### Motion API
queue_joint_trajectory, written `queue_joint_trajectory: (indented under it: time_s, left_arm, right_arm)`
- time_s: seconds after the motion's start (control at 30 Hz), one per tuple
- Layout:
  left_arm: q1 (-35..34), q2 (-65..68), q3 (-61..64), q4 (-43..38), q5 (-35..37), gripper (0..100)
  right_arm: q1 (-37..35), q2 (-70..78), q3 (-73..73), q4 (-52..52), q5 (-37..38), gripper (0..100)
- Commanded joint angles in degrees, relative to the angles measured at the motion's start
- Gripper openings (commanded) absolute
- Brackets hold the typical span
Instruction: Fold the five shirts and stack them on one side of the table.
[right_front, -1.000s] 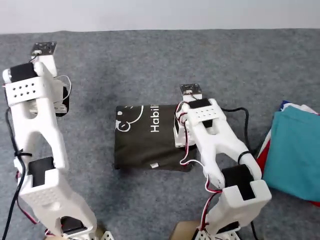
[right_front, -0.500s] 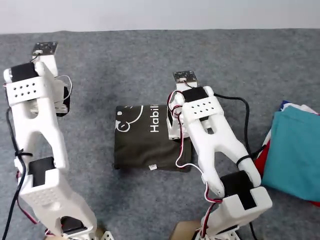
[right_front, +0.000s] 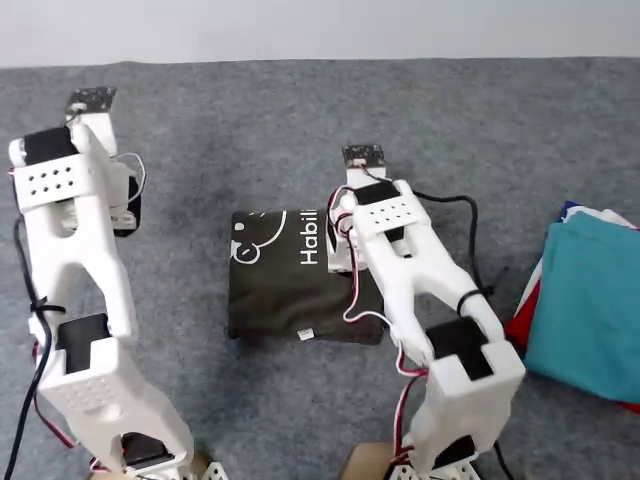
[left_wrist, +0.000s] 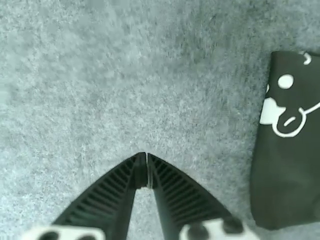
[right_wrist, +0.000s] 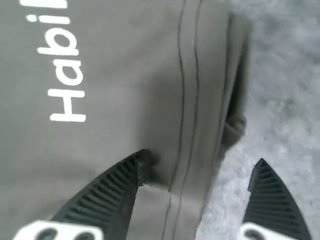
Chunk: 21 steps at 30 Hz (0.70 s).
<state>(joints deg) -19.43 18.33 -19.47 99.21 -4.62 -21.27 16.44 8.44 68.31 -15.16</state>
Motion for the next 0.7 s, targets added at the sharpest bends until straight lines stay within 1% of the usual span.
queue_joint_trajectory:
  time_s: [0.0, 0.07, 0.13, 0.3, 0.37, 0.47, 0.5, 0.67]
  left_arm:
    - [0.18, -4.13, 1.1, 0.62, -0.53, 1]
    - [0.09, -4.13, 2.24, -0.26, -0.53, 1]
    - [0.0, -4.13, 2.68, -0.53, -0.53, 1]
    - [0.18, -4.13, 2.68, -1.32, -0.53, 1]
    - [0.18, -4.13, 2.59, -1.32, -0.53, 1]
    - [0.18, -4.13, 2.59, -1.32, -0.53, 1]
    - [0.18, -4.13, 2.59, -1.32, -0.53, 1]
    - [0.18, -4.13, 2.59, -1.32, -0.53, 1]
  right_arm:
    - [-0.31, 2.68, -2.99, -2.07, -0.44, 32.1]
    - [-0.31, 4.44, -2.99, -1.71, -0.44, 31.0]
    - [-0.31, 5.49, -2.99, -1.45, -0.44, 25.3]
    - [-0.13, 5.58, -2.99, -1.36, 0.44, 0.1]
    - [-0.04, 5.58, -2.81, -1.36, 2.55, 3.3]
    - [1.1, 5.41, -2.99, -1.36, 4.75, 0.6]
    - [1.45, 5.05, -2.99, -1.36, 5.71, 1.2]
    - [5.58, -1.19, -4.13, 0.75, 14.51, 0.9]
